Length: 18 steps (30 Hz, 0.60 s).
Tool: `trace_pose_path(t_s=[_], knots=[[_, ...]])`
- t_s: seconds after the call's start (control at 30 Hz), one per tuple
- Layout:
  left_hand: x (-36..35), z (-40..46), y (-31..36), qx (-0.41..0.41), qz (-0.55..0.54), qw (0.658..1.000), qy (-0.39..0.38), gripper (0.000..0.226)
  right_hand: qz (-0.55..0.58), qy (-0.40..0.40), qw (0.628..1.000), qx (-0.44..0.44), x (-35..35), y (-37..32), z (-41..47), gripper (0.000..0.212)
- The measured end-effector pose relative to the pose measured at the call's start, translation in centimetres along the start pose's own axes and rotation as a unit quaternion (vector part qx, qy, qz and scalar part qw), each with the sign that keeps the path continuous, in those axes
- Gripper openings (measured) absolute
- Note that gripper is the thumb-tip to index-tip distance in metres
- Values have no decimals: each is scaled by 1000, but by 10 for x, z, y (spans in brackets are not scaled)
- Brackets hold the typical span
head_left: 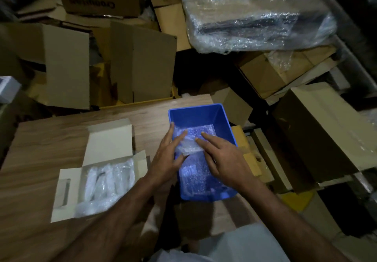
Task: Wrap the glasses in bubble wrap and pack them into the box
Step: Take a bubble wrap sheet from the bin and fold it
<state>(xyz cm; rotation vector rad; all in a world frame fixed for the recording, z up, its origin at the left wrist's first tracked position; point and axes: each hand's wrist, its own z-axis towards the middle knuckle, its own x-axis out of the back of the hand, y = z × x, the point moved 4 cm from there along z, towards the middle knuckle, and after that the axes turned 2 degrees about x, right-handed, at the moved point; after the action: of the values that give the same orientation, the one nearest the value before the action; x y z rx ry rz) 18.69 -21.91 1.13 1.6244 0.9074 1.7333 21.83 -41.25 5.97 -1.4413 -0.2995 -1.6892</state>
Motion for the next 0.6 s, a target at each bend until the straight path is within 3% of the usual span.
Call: trace_pose_path(t_s=[0.1,0.23,0.37,0.6], knots=[[34,-8,11,-64,-41,997,25,43,1,30,999,18,5,-23,-8,48],[76,-40,14,-121,-49,991,3,42,-5,15,1000,9,-10,-45,-21,70],[109,-73,-2,-85,-86,992,21,39,33,3,999,26,-22,-78,-6,75],[161,-112,-19,-27,-163,977,132,24,84,43,992,82,-17,-144,36,66]])
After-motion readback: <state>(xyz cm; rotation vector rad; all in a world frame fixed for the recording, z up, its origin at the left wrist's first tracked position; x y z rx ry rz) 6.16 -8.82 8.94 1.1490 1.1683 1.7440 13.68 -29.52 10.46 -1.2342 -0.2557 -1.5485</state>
